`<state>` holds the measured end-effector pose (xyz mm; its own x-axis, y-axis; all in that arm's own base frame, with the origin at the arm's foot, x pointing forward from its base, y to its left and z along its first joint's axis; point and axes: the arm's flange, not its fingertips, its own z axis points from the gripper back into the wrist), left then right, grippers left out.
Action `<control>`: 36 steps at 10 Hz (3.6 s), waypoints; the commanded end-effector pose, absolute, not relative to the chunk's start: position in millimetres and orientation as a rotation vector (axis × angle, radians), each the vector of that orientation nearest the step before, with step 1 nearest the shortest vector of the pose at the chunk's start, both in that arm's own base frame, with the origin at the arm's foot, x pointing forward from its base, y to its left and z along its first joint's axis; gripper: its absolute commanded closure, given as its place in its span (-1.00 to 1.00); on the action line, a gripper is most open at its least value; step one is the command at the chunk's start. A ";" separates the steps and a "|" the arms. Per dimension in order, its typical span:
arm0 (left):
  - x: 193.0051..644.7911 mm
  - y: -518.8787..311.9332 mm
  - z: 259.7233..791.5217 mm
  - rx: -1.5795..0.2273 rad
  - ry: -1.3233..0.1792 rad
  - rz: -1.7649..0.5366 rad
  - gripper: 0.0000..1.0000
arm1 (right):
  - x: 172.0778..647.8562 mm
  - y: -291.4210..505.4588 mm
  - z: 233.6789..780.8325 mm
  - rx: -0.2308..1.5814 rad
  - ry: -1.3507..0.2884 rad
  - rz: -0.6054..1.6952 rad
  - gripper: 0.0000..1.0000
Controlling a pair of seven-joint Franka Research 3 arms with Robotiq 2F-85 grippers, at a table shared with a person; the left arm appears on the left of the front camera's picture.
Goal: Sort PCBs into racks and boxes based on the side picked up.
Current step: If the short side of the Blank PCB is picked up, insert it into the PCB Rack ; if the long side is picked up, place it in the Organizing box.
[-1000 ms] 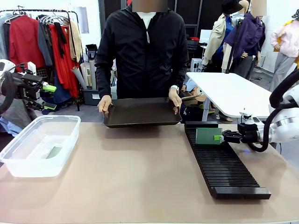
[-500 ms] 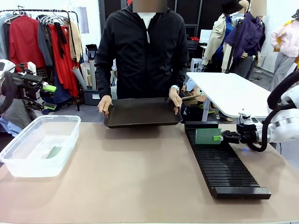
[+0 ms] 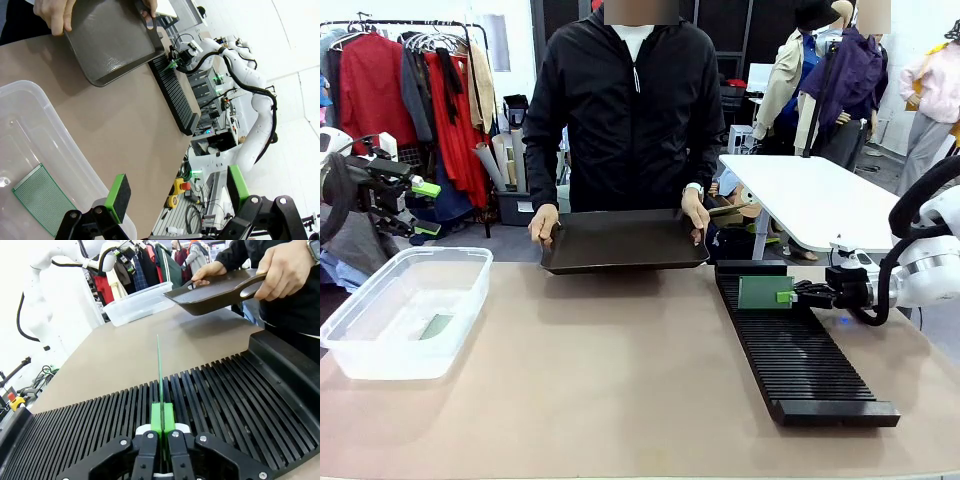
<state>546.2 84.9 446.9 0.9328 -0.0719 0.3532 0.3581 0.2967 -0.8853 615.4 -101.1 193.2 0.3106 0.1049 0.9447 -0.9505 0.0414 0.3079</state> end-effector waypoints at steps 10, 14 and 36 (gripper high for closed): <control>546.1 85.3 449.4 -1.240 -0.267 -0.288 -1.00 | 612.4 -105.2 201.3 1.226 -0.858 0.999 -1.00; 546.1 85.3 449.4 -1.240 -0.267 -0.288 -1.00 | 611.6 -105.2 222.3 1.234 -0.883 0.991 -1.00; 546.1 85.3 449.4 -1.240 -0.267 -0.288 -1.00 | 621.8 -108.8 240.1 1.143 -0.907 0.965 -1.00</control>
<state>546.2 84.9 446.9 0.9328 -0.0719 0.3532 0.3581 0.2967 -0.8853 619.8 -112.6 219.1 0.3124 0.1255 0.9416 -0.9493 0.0778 0.3046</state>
